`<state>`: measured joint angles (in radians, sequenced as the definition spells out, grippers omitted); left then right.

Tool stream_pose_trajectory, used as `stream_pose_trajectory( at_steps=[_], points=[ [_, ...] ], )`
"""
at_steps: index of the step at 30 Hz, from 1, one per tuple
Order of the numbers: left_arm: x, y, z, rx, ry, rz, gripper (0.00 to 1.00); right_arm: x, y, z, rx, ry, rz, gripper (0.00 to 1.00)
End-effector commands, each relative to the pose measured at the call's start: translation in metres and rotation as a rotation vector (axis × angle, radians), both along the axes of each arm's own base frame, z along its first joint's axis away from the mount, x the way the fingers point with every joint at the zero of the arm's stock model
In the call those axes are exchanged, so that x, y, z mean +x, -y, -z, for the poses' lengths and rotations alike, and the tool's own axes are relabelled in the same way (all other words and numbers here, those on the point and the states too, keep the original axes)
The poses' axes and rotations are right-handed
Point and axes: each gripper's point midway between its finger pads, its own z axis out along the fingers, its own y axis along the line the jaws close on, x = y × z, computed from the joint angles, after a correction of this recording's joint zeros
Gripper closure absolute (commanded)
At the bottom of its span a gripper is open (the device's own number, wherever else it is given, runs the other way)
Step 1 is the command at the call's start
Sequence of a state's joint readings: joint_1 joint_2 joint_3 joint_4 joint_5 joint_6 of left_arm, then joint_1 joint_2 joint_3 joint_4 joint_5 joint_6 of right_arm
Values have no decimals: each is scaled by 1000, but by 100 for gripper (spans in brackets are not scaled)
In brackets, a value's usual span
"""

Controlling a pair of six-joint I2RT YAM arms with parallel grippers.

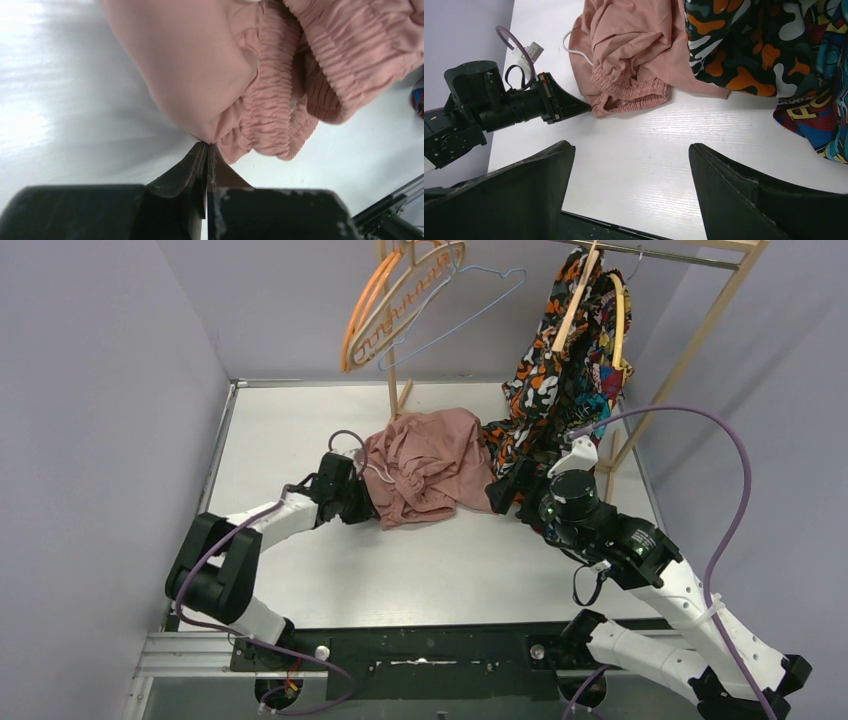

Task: Place the shorts on the hanger

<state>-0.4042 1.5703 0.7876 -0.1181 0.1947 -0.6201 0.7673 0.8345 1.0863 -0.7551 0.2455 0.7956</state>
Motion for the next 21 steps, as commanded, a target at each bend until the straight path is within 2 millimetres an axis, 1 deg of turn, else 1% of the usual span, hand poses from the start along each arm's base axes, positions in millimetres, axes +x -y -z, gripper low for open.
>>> stream_pose_trajectory(
  at_steps=[1,6,8,12,17,20,21],
  points=[
    [-3,-1,-52,-7,86,40,100,6,-7,-25,26,58,-19,13],
    [-22,-13,-100,-16,154,26,100,10,-27,-24,9,41,-91,14],
    [-32,-18,-113,-28,167,6,100,12,-34,-23,-7,27,-117,14],
    [-50,-22,-131,-85,176,-32,100,16,-44,-14,-18,17,-141,17],
    [-70,-23,-150,-148,174,-48,100,23,-61,6,-30,-9,-172,24],
    [-79,-24,-161,-163,180,-38,100,31,-74,20,-57,-40,-179,36],
    [-82,-25,-164,-164,176,-35,100,33,-81,24,-55,-48,-185,39]
  ],
)
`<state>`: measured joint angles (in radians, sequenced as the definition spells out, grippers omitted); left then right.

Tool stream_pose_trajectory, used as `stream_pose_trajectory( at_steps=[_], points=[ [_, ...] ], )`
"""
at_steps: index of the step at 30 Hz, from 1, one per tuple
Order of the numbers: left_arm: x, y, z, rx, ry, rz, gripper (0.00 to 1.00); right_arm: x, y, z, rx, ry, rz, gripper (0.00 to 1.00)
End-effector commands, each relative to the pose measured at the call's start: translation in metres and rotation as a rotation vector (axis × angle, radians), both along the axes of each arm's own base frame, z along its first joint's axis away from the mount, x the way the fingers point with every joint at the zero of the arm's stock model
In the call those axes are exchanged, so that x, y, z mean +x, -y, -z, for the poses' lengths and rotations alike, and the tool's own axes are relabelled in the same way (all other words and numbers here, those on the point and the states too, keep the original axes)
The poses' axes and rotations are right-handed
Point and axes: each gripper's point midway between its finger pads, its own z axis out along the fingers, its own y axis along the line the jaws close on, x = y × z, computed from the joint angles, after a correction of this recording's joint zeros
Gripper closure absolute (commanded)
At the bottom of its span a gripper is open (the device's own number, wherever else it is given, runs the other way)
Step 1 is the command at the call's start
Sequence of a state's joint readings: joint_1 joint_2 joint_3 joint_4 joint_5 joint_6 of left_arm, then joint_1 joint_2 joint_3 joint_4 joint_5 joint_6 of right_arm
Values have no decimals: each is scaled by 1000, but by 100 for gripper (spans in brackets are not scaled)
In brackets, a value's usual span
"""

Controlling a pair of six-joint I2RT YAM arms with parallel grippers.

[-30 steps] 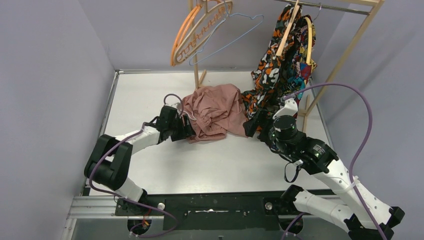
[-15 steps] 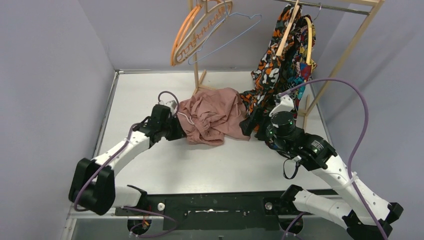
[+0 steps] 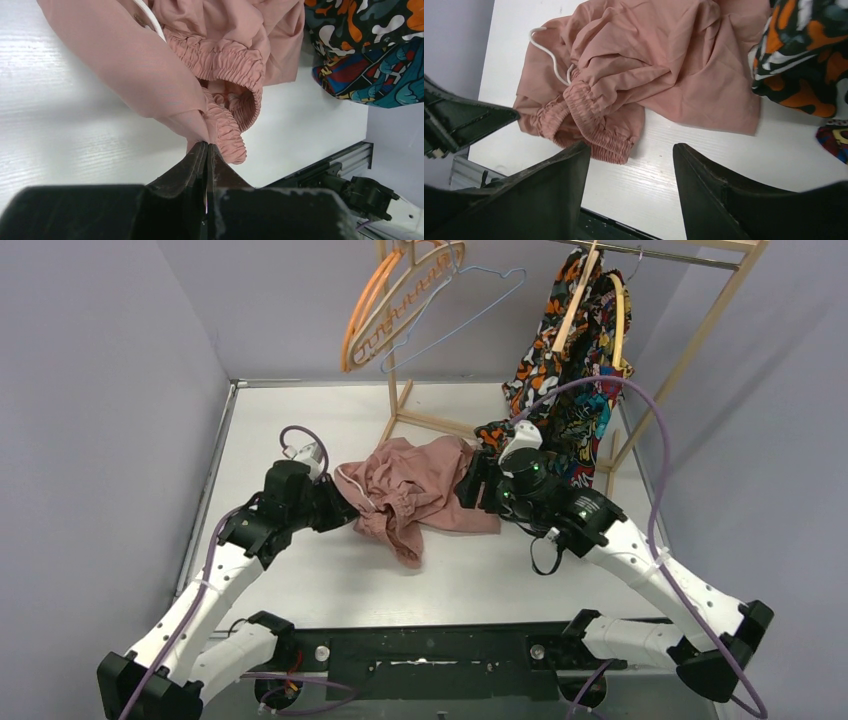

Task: Place the shorts on the hanger

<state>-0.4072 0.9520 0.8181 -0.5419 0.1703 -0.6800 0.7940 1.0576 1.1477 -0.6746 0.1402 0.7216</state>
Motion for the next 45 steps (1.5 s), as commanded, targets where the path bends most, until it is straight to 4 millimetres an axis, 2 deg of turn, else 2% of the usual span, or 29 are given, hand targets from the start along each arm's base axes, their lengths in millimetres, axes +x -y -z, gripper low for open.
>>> stream_pose_trajectory(
  at_steps=[1,6,10,16,22,25,29,36,42,45],
  points=[
    [-18,5,-25,-58,-8,28,100,15,-34,6,23,14,-39,41],
    [-30,0,-25,-55,-29,28,100,23,-77,20,-18,7,-123,43],
    [-33,-1,-29,-72,-15,15,100,26,-112,23,-99,41,-241,40],
    [-32,-1,-32,-78,1,13,100,37,-138,51,-246,24,-320,40],
    [-31,0,-33,-79,0,16,100,24,-166,75,-362,-7,-456,39],
    [-30,-1,-32,-73,7,14,100,21,-174,86,-389,-18,-491,37],
    [-31,-1,-30,-74,2,14,100,33,-163,94,-492,-9,-443,38],
    [-35,-4,-29,-68,2,10,100,44,-131,95,-621,17,-364,47],
    [-35,-4,-29,-68,7,13,100,43,-92,100,-648,13,-270,64],
    [-33,-5,-31,-56,15,17,100,38,-73,95,-626,15,-239,76]
  ],
)
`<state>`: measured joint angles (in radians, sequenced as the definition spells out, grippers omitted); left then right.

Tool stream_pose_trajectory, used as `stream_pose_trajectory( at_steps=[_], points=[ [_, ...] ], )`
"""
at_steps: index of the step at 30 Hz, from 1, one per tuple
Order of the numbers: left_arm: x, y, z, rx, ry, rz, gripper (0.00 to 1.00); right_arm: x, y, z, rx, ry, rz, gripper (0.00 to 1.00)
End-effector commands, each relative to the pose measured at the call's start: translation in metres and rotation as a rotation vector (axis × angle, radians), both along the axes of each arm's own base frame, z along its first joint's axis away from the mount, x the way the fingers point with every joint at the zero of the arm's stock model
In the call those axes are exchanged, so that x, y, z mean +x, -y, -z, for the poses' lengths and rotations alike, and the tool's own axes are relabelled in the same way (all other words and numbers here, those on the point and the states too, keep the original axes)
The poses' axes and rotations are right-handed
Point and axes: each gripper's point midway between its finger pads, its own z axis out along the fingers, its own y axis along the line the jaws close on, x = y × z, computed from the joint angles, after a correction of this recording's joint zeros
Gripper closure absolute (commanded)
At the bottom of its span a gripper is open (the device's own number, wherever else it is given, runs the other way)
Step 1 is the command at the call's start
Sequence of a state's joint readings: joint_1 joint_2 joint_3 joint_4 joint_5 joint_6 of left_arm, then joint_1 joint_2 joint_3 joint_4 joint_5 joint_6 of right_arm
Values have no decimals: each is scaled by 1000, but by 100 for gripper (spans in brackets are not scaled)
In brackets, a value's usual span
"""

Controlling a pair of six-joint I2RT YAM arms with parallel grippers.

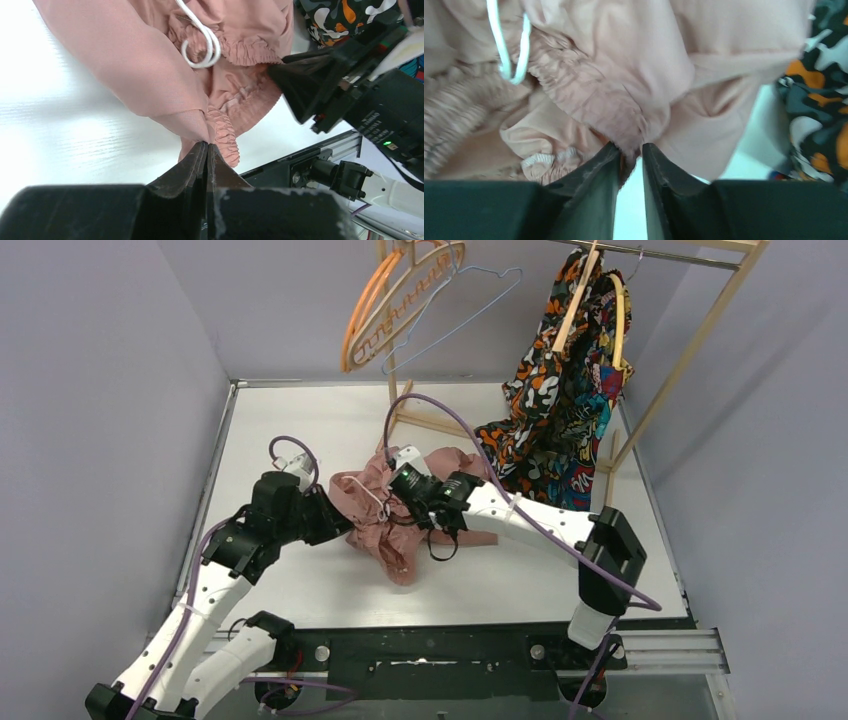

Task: Place the shorts on the hanger

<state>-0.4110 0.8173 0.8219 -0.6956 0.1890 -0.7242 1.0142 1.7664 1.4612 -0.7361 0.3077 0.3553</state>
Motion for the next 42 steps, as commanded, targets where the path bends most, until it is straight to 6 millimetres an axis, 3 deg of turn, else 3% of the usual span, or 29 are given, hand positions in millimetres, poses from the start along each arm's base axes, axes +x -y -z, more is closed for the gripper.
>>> stream_pose_trajectory(
  at_steps=[1,5,10,12,15,19,22,24,28,36,39,42],
  points=[
    [3,4,-20,-16,58,25,100,7,35,-39,60,107,98,81],
    [8,0,-22,18,70,23,100,0,66,-51,75,145,173,100],
    [17,6,-39,9,93,40,100,-12,101,-86,129,196,262,100],
    [21,11,-58,-14,119,56,100,-17,112,-112,171,223,288,100],
    [27,16,-102,-54,201,67,100,-26,129,-156,255,272,311,100],
    [29,6,-158,-36,309,35,100,-42,145,-225,440,341,311,100],
    [27,0,-187,-5,342,35,100,-55,155,-271,600,385,303,100],
    [29,2,-191,7,339,51,100,-61,159,-287,687,404,301,100],
    [37,11,-159,5,276,74,100,-64,152,-267,713,372,287,100],
    [39,22,-30,35,10,95,100,-68,123,-183,716,194,318,100],
    [36,21,-9,58,-49,96,81,-69,109,-149,714,127,326,100],
    [36,8,-15,133,-44,67,59,-69,101,-129,722,96,329,100]
  ],
)
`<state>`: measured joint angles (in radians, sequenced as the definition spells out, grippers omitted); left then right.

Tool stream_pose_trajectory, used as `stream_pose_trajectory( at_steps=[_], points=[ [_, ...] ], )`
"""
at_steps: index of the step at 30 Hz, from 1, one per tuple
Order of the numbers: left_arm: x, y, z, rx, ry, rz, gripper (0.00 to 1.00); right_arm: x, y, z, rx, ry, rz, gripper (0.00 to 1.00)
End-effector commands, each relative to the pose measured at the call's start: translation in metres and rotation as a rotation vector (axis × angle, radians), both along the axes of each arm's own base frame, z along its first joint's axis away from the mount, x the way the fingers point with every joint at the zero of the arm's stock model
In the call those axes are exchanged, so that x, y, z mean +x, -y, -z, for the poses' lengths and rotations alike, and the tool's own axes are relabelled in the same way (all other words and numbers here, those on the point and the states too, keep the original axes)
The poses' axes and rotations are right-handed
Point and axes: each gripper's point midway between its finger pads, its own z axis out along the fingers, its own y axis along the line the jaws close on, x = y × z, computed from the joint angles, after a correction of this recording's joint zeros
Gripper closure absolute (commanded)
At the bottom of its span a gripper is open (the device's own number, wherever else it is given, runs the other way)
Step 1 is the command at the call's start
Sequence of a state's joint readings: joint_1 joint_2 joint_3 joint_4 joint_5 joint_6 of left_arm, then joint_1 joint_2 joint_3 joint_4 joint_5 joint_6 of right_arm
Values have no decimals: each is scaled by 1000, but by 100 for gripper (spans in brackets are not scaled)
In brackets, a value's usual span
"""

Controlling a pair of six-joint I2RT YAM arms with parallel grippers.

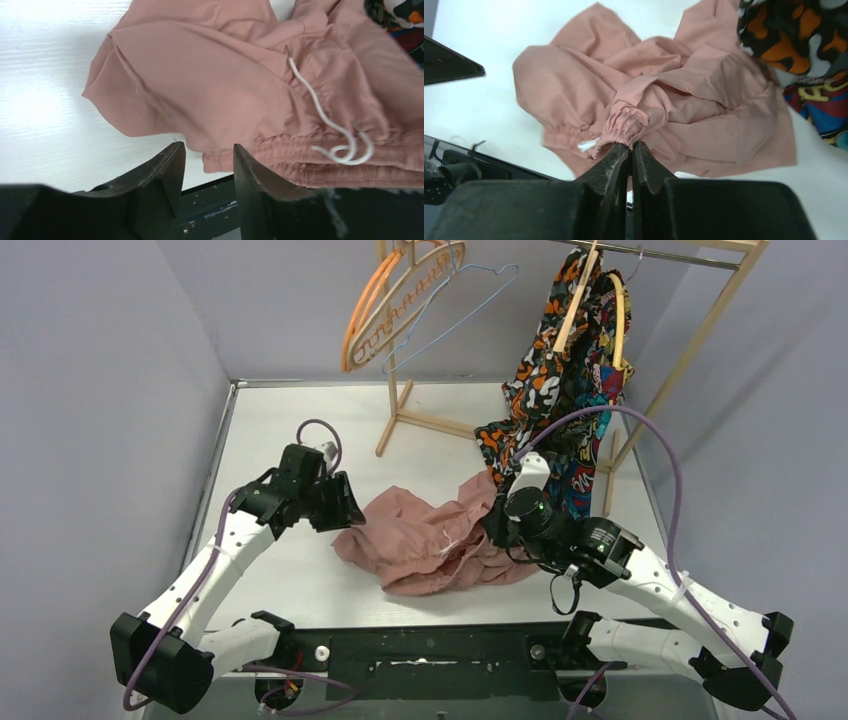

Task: Place the shorts on the hanger

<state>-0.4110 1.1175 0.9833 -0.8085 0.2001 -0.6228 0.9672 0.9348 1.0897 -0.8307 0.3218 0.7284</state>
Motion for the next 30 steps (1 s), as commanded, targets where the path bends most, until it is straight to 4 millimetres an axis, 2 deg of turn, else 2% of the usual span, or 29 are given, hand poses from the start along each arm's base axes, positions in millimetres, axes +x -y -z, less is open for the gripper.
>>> stream_pose_trajectory(
  at_steps=[1,3,5,10,14,20,25,30],
  points=[
    [18,-4,-47,2,158,-13,53,6,-26,-10,182,21,6,100],
    [16,-14,-55,46,168,-36,48,6,-28,-7,195,18,4,100],
    [13,-16,-65,45,172,-47,47,8,-30,-8,207,23,5,100],
    [-3,1,-76,-77,202,-40,49,12,-31,-12,223,36,27,100],
    [-18,11,-62,-115,177,-23,50,14,-31,-13,238,45,38,100],
    [-45,26,-39,-60,137,68,50,14,-32,-8,229,30,35,100],
    [-62,49,-14,-6,134,132,47,13,-32,-6,228,28,31,100],
    [-77,85,-5,-46,190,199,46,13,-29,-12,238,47,33,100]
  ],
)
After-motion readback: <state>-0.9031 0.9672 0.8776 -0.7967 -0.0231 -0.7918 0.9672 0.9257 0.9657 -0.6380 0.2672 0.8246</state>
